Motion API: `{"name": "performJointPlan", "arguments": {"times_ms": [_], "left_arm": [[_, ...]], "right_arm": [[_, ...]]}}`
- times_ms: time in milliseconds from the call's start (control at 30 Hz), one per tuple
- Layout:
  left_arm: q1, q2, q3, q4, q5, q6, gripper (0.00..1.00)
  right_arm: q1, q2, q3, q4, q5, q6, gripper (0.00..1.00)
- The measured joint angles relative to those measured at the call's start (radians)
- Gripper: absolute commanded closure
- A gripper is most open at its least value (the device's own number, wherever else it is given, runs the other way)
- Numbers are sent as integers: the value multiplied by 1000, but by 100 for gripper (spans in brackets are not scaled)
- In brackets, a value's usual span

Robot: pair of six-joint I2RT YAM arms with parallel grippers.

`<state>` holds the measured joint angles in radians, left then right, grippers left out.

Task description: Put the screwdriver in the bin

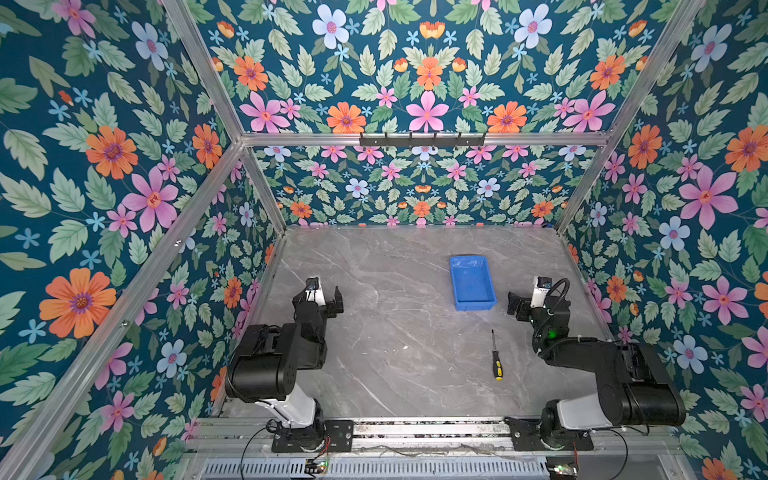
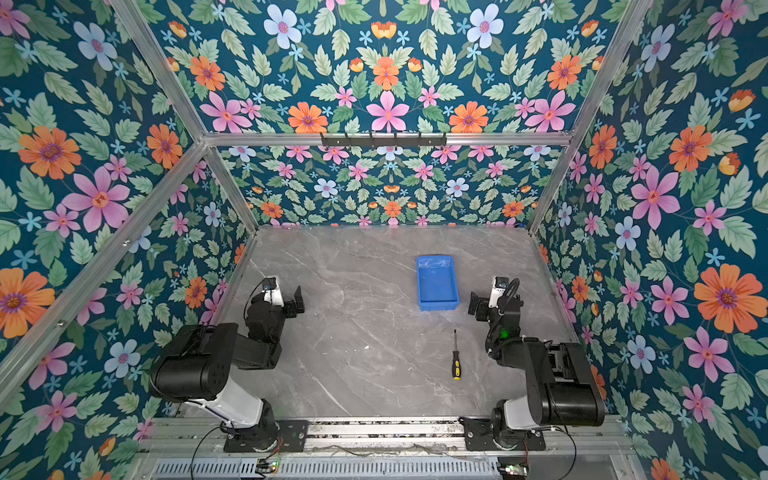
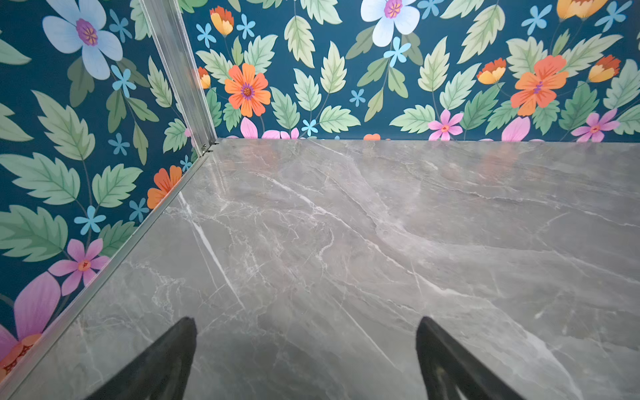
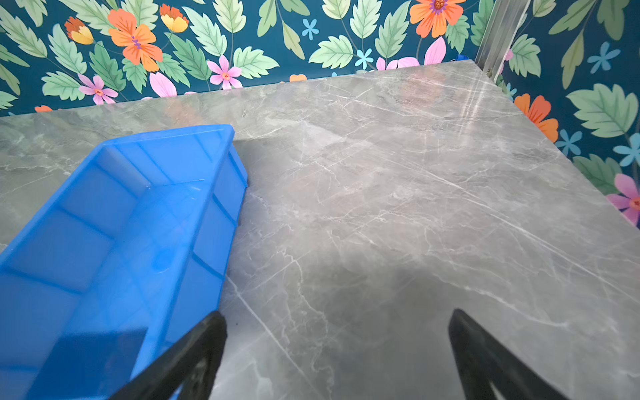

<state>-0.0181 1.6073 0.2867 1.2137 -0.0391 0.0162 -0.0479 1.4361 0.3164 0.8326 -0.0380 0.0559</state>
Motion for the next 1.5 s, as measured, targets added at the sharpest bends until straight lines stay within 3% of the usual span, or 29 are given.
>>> {"name": "performJointPlan", "arguments": {"times_ms": [867,1067,1333,1500], "left_arm": [[0,-2,-6,1,11,-7,0],[-2,-77,-21,-16,54,14,0],[-22,-256,34,-198,178,73,0],[-35,-308,147,-358,301,101,0]], "right_arm": [[0,0,0,0,0,0,1],[0,-35,3,-23,-13,-2,1],[2,-200,103,-257,-40,3,1],[32,-307,205,-509,-45,42,1]]}}
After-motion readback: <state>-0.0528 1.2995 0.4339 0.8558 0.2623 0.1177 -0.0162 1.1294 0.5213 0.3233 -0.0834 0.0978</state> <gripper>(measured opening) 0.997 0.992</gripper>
